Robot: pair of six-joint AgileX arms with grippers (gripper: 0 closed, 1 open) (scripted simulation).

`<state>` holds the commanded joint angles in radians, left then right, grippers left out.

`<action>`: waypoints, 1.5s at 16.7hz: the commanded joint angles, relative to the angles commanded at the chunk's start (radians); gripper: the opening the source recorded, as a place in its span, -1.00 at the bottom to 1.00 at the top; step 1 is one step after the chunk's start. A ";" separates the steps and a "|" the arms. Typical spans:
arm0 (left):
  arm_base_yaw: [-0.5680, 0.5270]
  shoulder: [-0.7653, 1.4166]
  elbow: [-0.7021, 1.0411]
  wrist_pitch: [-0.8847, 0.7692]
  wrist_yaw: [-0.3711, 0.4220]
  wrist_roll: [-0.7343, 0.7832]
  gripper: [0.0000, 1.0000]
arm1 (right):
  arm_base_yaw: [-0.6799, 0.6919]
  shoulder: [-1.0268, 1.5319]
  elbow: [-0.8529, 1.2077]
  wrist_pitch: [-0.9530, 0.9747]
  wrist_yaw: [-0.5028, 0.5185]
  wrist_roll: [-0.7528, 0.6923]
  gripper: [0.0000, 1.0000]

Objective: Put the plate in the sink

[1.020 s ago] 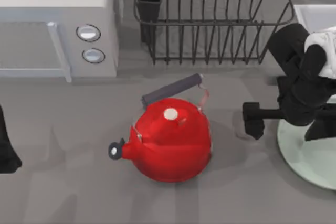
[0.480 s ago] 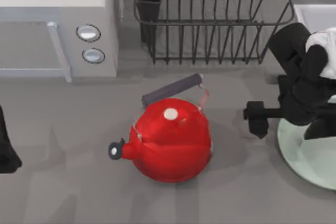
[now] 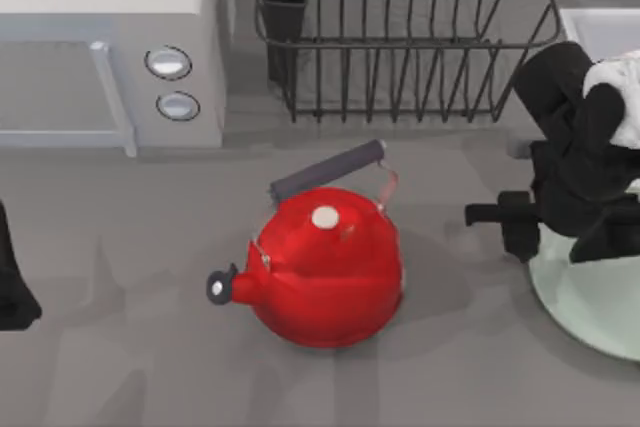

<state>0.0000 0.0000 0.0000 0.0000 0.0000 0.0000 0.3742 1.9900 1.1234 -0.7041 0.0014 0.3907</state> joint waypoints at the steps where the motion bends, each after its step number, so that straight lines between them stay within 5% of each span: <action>1: 0.000 0.000 0.000 0.000 0.000 0.000 1.00 | 0.000 0.000 0.000 0.000 0.000 0.000 -0.96; 14: 0.000 0.000 0.000 0.000 0.000 0.000 1.00 | -0.010 -0.060 0.095 -0.067 0.005 0.000 -1.00; 25: 0.000 0.000 0.000 0.000 0.000 0.000 1.00 | -0.017 -0.066 0.887 -0.875 0.004 -0.006 -1.00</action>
<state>0.0000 0.0000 0.0000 0.0000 0.0000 0.0000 0.3575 1.9239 2.0107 -1.5795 0.0057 0.3843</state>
